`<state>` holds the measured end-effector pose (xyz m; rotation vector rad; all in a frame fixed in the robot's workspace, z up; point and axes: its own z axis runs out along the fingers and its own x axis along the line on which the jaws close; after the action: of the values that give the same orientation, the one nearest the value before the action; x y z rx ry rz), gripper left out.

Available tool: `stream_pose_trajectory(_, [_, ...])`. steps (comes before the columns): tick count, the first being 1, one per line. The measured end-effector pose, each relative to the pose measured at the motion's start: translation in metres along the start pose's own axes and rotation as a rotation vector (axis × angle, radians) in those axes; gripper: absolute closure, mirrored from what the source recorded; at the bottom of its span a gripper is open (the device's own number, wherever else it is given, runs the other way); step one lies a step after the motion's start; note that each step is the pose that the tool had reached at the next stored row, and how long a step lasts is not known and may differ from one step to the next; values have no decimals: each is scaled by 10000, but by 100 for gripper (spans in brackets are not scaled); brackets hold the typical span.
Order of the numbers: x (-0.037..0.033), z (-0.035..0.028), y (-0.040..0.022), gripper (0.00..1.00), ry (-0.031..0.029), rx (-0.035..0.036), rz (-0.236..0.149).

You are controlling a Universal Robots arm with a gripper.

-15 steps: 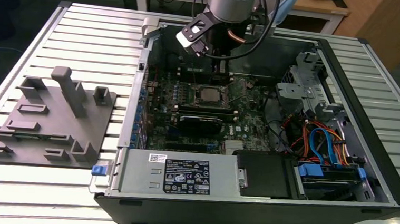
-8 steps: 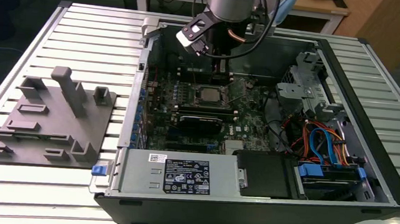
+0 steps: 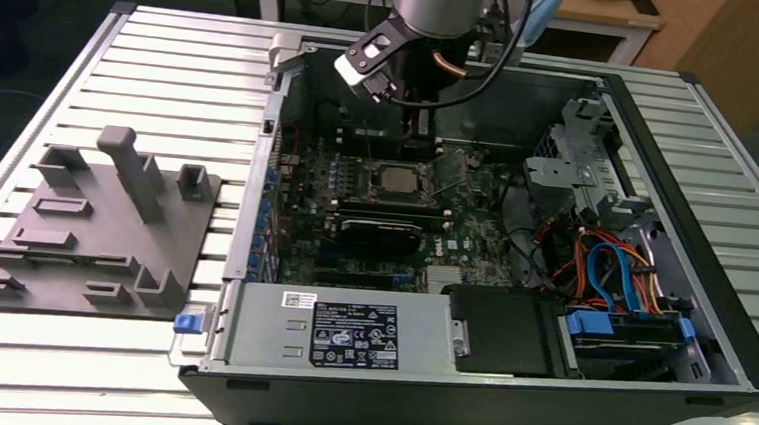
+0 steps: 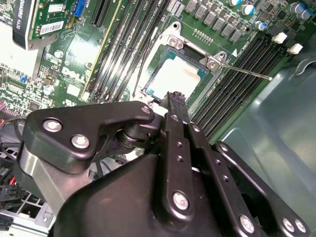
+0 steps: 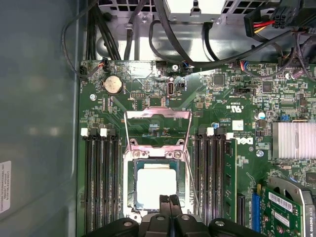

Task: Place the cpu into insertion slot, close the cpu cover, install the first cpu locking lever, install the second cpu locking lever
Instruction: 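Close the cpu cover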

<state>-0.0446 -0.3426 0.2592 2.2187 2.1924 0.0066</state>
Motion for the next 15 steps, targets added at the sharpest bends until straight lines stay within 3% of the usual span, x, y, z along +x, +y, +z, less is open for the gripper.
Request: stream_pose_trajectory(15, [-1, -89, 2, 89, 1, 0, 0])
